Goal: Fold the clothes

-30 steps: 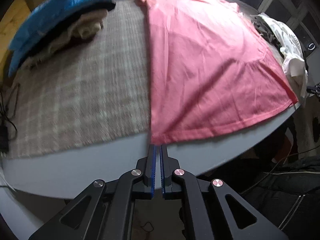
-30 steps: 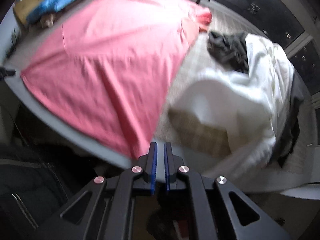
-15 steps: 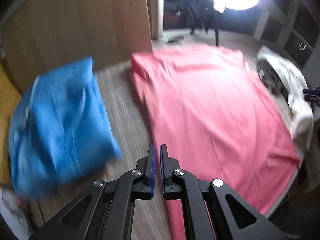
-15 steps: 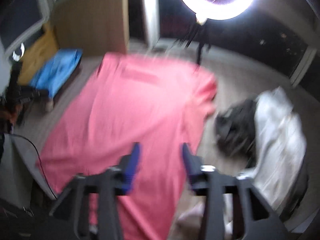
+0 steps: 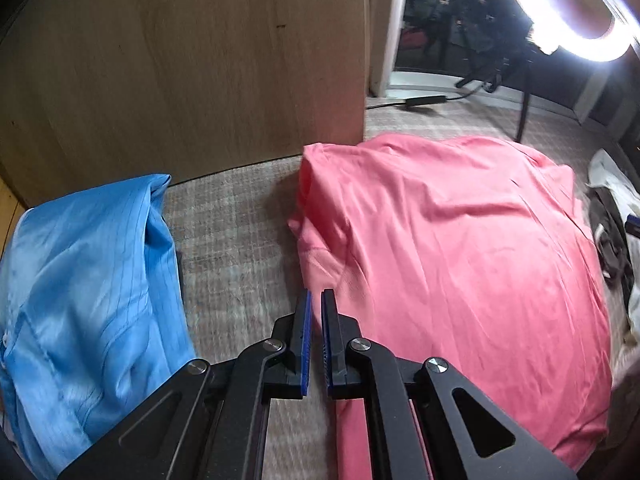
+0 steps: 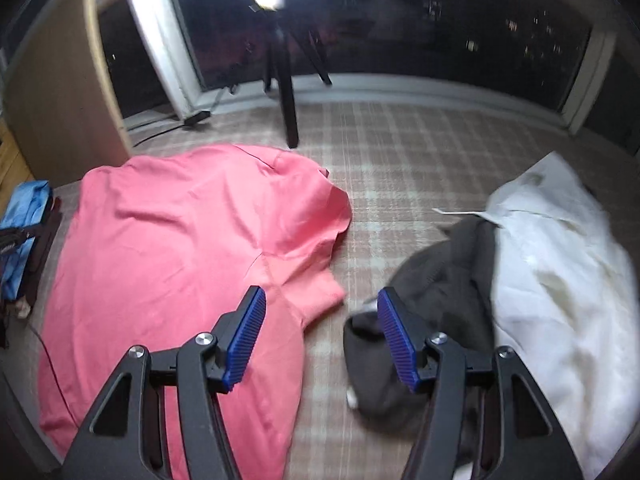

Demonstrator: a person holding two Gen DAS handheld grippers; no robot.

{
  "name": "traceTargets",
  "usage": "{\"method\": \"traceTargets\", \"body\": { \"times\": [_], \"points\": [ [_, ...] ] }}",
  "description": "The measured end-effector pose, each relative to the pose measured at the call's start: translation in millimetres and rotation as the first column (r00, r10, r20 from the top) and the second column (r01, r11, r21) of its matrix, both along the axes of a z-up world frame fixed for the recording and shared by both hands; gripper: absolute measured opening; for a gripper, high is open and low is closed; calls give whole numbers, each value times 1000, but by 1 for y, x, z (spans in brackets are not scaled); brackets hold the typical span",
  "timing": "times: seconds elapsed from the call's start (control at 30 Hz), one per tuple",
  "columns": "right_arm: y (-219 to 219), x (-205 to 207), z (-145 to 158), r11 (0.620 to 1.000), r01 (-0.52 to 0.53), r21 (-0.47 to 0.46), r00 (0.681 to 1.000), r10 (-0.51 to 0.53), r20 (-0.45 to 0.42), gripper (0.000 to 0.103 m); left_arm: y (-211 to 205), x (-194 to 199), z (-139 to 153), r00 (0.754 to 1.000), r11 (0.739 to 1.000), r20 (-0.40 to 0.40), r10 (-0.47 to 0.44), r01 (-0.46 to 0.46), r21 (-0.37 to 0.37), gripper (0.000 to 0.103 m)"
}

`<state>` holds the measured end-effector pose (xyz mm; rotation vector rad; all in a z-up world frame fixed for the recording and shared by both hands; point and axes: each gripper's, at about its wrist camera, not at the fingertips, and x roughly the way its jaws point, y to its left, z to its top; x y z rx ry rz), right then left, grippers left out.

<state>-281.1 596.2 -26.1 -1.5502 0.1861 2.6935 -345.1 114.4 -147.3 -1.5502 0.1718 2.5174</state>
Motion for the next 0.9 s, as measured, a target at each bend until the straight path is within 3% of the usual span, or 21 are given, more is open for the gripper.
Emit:
{"method": "traceTargets", "body": {
  "times": [0.2,0.3,0.47,0.6,0.63,0.73,0.8,0.9],
  "points": [
    [6,-52,-36,999,-39,1,999,39,28,57,-6,-25,-16,998,999,48,44,-43,-21,14],
    [-2,-64,-46,993,-57,105,998,52,44,57,-4,-36,-30,995,998,86,52,-49,-44,15],
    [-38,-59,-27,971,-182,153,982,186,-17,57,6,-52,-50,991,996,127,49,-38,-84,23],
    [-76,-61,-20,935,-291,202,953,301,-18,57,14,-63,-61,991,996,127,32,-21,-92,23],
    [-82,-62,-20,928,-310,206,947,320,-15,57,16,-64,-63,992,996,120,22,-11,-90,23],
    [-86,-71,-29,923,-328,200,943,333,6,57,22,-63,-64,995,997,100,-21,28,-69,2],
    [-88,-76,-37,922,-335,196,941,337,24,57,24,-60,-60,996,997,80,-35,41,-67,2],
    [-87,-79,-50,926,-328,187,945,321,67,57,19,-42,-29,998,990,-63,8,-17,-140,2]
  ]
}}
